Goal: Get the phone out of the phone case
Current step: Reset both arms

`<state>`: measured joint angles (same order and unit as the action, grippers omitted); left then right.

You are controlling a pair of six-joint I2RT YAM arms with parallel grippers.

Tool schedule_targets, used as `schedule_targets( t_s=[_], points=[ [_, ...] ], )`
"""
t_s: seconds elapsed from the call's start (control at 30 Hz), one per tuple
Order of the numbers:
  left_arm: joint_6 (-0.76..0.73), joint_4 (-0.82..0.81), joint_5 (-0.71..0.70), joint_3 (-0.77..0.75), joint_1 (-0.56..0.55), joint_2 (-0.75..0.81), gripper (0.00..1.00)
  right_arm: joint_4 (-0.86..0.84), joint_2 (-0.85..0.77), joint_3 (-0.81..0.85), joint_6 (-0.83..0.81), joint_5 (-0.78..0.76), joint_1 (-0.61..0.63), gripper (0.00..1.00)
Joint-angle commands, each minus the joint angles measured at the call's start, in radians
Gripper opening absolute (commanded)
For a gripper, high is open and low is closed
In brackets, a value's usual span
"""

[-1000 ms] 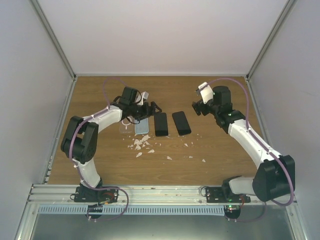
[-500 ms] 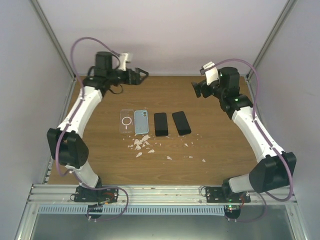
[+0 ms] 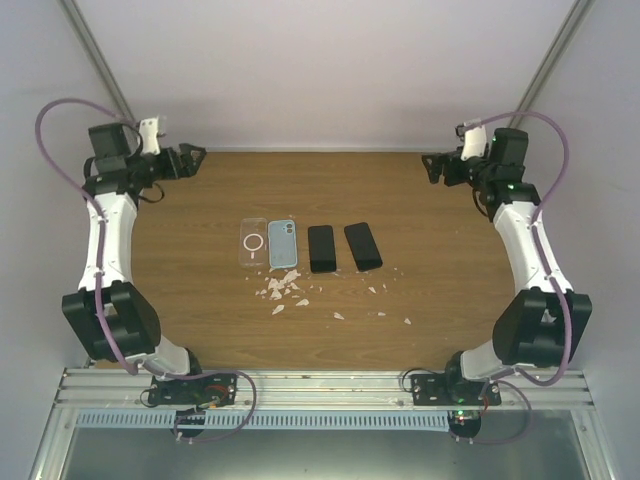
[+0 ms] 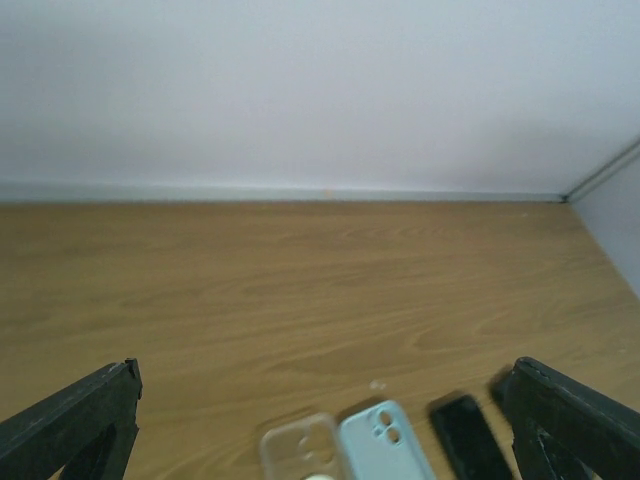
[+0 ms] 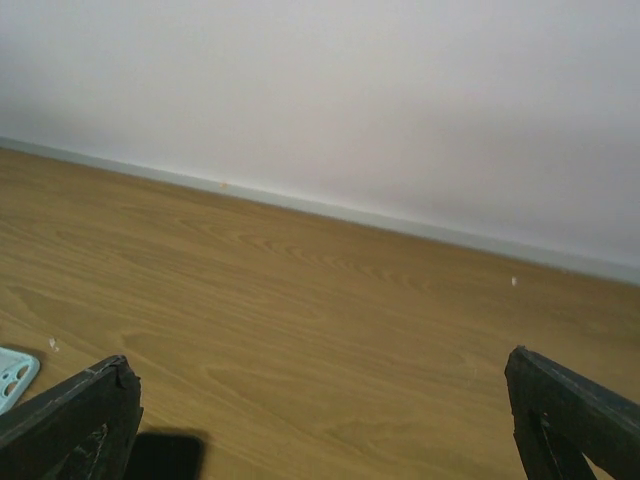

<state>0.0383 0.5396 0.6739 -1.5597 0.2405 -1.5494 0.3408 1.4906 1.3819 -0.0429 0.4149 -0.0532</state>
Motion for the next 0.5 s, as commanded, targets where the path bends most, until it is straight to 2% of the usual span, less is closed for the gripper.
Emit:
schedule_targets(
  t_s=[0.0,0.13,0.3,0.47],
  points=[
    [-0.075,-0.064,-0.011,0.146,0.089,0.063,0.99,-0.022,-0.004,-0.091,0.041,0.107,-0.062,0.99],
    [-0.094,-0.118,-0.038,0.307,0.131,0.110,0.99,-0.073,-0.025,-0.206,0.041,0.134,-0.093,1.00],
    [-0.099,-0.188,-0.079,0.496,0.132,0.189,0.99,-0.101,-0.032,-0.284,0.031,0.142,-0.100,1.00],
    [-0.098,-0.199,-0.109,0.563,0.132,0.219,0.99,-0.110,-0.029,-0.289,0.038,0.149,-0.099,1.00]
  ],
)
